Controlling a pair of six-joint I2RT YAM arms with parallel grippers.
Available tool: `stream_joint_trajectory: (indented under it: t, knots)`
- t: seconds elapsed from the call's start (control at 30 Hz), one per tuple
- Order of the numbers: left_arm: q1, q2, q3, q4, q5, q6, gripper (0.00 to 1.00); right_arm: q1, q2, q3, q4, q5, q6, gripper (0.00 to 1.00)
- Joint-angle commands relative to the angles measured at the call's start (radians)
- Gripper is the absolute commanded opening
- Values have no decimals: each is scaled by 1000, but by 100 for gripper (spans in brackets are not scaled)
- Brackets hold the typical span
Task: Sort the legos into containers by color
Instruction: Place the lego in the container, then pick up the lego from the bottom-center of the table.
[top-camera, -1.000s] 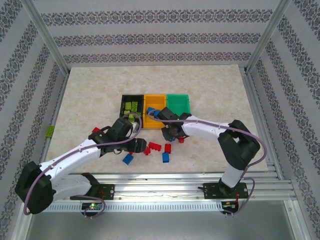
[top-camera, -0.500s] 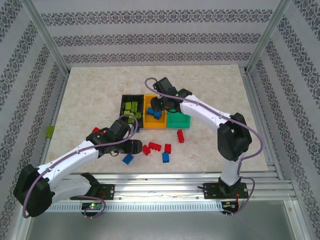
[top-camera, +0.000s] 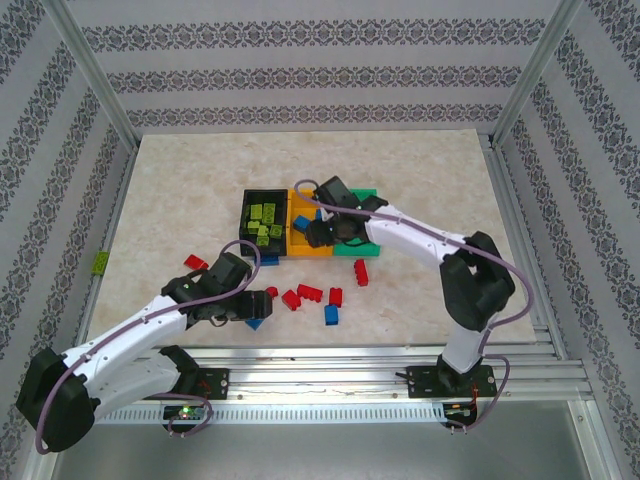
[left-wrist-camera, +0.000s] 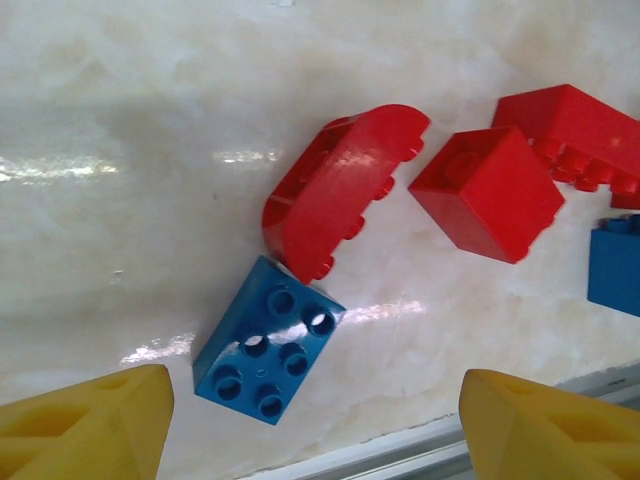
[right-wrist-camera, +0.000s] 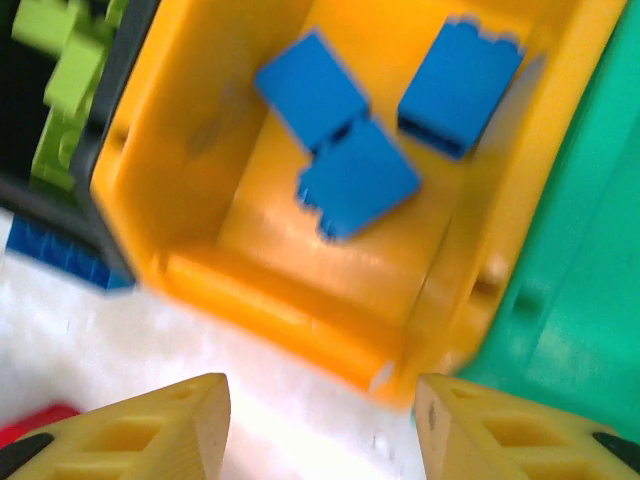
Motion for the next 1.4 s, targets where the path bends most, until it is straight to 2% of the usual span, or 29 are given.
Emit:
stream_joint_trajectory:
  t: [0.0,0.1,0.23,0.4,0.57,0.73,0.9,1.37]
  knots:
    - [17,0,-45,42,-27,-48,75,32,-95,-45,-86,43,-25,53]
    - [22,7,-58,103,1,-61,74,44,-159,-113,-122,7,2,53]
    - [24,27,-31,58,-4,-24,73,88,-224,-203,-185,-36,47,53]
    - [27,54,-38,46,3,-7,73,174,-258,-266,-271,-10,95,53]
    - [28,64,-52,86,7,-14,73,253,-293,-340,-202,-26,226,53]
    - [28,78,-39,98,17,-2,73,316,-264,-374,-146,0,305,53]
    - [28,92,-34,99,30,7,73,323,-239,-394,-74,1,333,54]
    - [28,55,-41,88,26,1,73,358,-90,-325,-91,83,324,53]
